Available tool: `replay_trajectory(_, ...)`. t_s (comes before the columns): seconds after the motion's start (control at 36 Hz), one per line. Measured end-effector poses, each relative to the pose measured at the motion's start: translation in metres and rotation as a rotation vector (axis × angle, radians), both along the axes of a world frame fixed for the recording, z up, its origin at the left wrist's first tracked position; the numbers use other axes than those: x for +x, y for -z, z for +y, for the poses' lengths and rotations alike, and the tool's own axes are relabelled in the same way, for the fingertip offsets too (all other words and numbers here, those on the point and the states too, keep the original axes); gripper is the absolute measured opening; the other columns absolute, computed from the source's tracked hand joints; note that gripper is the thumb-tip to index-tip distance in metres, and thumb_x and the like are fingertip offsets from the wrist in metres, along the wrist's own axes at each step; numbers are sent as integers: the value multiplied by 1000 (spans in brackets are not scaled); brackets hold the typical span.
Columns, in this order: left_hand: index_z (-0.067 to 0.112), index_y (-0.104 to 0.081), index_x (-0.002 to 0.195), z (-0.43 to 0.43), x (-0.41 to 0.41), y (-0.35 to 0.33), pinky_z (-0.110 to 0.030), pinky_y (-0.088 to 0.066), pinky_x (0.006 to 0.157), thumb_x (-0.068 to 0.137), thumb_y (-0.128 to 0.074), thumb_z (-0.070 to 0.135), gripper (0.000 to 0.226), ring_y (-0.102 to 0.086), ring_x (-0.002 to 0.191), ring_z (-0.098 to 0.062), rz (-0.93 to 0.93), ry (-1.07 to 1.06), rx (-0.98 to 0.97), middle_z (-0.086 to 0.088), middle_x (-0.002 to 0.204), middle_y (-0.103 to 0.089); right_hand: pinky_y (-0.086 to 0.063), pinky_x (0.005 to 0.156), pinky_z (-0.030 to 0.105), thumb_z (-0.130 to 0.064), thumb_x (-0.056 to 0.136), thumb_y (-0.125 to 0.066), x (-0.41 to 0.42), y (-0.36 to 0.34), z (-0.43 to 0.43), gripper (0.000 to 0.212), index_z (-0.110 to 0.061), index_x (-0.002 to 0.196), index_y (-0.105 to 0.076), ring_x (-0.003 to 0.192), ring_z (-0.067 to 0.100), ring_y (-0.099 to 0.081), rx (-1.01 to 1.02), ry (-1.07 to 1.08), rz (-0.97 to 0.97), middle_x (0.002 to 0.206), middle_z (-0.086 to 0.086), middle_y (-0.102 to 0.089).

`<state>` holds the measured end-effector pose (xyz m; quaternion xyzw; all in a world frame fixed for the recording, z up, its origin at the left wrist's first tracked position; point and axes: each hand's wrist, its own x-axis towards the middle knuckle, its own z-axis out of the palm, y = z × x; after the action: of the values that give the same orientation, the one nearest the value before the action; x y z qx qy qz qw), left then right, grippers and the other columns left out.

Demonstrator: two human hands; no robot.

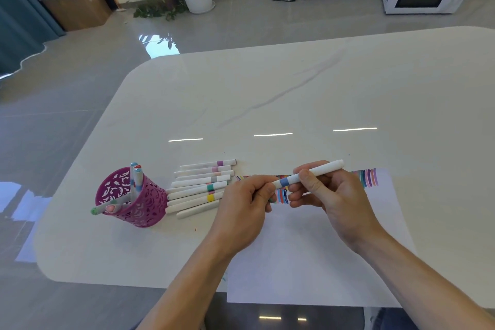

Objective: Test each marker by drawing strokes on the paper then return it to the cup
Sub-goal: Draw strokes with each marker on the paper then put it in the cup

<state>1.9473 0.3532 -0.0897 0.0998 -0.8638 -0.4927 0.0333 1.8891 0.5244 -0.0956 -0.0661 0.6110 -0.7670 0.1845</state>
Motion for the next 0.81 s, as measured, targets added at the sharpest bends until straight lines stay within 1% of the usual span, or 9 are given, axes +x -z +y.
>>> replay_trajectory(0.11,32,-72,103,-4,0,-2,-21,-50,66,103,-50,17,26,-59,65,-2,-2,19,-15,14,72,-62,-63,66,32,-27,91,-66,-1,-2,-2,26,-3,100,-72,75,28,-74,6,-13,-19,82,19,-75)
replay_trajectory(0.22,32,-70,96,-2,-1,-3,-13,-46,64,102,-52,21,21,-58,66,-1,3,-9,42,19,70,-62,-62,66,33,-16,101,-61,-4,-2,-3,19,0,104,-71,74,26,-72,0,-30,-82,83,18,-75)
replay_trajectory(0.28,34,-70,95,-2,-1,-3,-19,-50,66,101,-55,22,20,-59,68,-4,17,-30,88,15,72,-64,-61,64,33,-18,101,-62,-6,-2,-4,20,-1,101,-73,72,25,-70,22,-27,-94,83,17,-75)
replay_trajectory(0.33,33,-71,98,-3,-1,-4,-34,-54,72,100,-59,24,15,-62,75,-16,27,-55,133,9,79,-68,-61,62,33,-24,99,-65,-8,-2,-4,23,-3,96,-75,68,24,-68,72,-10,-100,81,15,-74)
replay_trajectory(0.39,30,-73,100,-7,-2,-5,-38,-53,74,98,-62,24,12,-61,76,-19,47,-96,184,6,81,-69,-59,58,31,-30,99,-66,-11,0,-2,28,-4,94,-74,64,22,-67,143,10,-107,76,12,-73)
replay_trajectory(0.56,27,-74,90,-14,-2,-15,-18,-51,65,93,-67,20,11,-63,75,-5,152,-282,349,3,88,-74,-52,50,30,-41,105,-53,-20,5,5,45,-2,87,-68,54,20,-61,314,79,-184,67,9,-71)
replay_trajectory(0.67,25,-73,86,-20,1,-20,-17,-47,63,91,-72,24,5,-61,70,-7,221,-347,306,-3,87,-65,-52,50,31,-40,106,-50,-23,8,10,46,-1,87,-67,52,19,-61,422,50,-181,64,7,-71)
replay_trajectory(0.72,27,-72,84,-25,3,-24,-22,-51,71,91,-72,24,8,-64,78,-12,273,-367,181,1,91,-64,-52,52,32,-38,104,-52,-23,9,10,42,-3,86,-67,51,19,-61,463,25,-188,64,7,-71)
replay_trajectory(0.81,28,-68,88,-33,10,-32,-21,-50,77,94,-67,24,7,-64,86,-14,377,-375,-47,9,90,-64,-52,52,32,-35,102,-55,-22,12,8,37,-4,86,-68,51,18,-63,536,-33,-179,64,6,-72)
